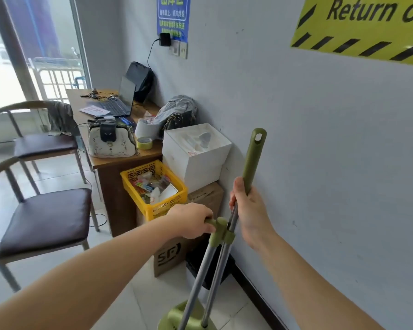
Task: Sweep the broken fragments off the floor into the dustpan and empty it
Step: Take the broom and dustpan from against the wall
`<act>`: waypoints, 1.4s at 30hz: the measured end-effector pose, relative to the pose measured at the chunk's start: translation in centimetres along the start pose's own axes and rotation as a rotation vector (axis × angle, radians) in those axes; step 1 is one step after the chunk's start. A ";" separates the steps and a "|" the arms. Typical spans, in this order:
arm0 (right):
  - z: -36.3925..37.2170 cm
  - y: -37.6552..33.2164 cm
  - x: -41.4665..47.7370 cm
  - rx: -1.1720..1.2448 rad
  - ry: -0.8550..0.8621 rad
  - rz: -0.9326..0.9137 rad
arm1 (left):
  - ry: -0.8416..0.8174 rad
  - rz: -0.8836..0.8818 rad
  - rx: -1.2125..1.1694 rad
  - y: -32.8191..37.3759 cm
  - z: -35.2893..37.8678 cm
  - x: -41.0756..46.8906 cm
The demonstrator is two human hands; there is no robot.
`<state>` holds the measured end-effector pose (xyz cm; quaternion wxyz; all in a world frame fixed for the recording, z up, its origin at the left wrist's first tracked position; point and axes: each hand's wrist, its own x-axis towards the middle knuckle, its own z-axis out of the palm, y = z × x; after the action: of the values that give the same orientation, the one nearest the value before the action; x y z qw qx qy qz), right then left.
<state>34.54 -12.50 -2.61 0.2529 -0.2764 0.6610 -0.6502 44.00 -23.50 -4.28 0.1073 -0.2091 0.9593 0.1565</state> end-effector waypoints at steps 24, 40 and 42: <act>26.4 -0.4 -9.7 0.084 -0.602 0.013 | 0.239 -0.613 -0.142 -17.3 4.1 -23.8; 44.0 -0.8 -10.1 0.136 -1.119 0.115 | 0.363 -1.069 -0.166 -27.8 4.4 -33.6; 45.9 -0.9 -9.9 0.139 -1.185 0.116 | 0.380 -1.110 -0.162 -28.8 4.2 -34.3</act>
<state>73.55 -38.72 -3.22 0.6310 -0.5381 0.3775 -0.4120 87.62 -34.30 -6.19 -0.0171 -0.7114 0.6940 0.1095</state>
